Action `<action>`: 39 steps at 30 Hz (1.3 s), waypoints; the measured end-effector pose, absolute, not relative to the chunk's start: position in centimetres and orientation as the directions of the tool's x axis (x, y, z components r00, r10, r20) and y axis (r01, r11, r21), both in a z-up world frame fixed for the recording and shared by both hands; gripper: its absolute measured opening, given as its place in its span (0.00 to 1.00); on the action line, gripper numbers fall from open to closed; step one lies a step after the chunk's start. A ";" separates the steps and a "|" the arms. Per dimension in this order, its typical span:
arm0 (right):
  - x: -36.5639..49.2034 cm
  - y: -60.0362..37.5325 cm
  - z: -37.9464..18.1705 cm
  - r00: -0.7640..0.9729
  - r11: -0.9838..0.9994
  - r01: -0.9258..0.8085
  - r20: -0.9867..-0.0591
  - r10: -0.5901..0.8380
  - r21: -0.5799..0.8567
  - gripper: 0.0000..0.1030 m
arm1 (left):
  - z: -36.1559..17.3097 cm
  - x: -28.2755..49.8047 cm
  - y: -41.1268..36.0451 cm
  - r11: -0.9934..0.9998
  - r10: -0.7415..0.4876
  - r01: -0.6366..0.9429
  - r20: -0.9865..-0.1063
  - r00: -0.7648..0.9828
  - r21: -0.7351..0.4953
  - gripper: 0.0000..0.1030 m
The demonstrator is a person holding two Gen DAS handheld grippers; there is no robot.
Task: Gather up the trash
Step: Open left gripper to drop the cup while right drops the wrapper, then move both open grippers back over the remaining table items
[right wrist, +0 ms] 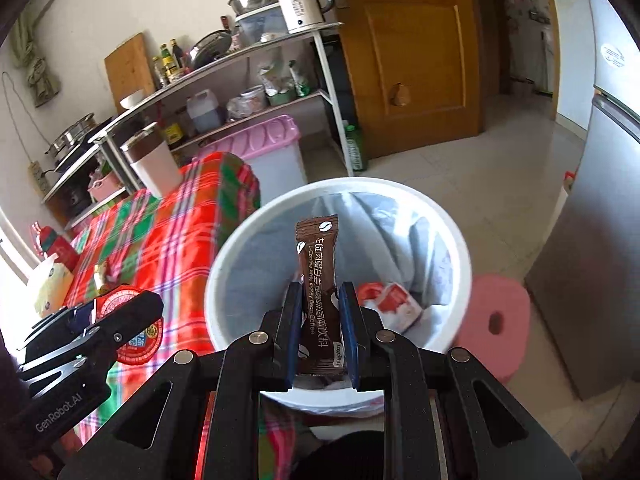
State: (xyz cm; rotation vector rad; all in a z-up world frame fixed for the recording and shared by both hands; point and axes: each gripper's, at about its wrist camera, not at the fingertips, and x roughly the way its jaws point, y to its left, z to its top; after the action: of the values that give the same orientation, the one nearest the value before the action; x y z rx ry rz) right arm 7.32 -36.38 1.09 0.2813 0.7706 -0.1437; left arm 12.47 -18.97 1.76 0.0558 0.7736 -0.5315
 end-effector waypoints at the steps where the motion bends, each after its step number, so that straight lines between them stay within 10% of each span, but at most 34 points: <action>1: 7.4 -36.7 0.9 0.706 0.952 0.236 -0.708 -0.028 0.197 0.19 | 1.7 12.5 -19.4 0.864 -0.439 0.483 -0.680 0.587 -0.141 0.43; 39: 7.6 -37.2 0.2 0.690 0.950 0.258 -0.721 -0.054 0.176 0.40 | 2.2 12.4 -18.0 0.885 -0.411 0.445 -0.672 0.616 -0.134 0.65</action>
State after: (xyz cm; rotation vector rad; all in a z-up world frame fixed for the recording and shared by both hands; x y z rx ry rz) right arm 7.59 -37.16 0.19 0.2747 0.7919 -0.1769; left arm 12.38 -17.96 2.18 0.0478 0.7611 -0.4932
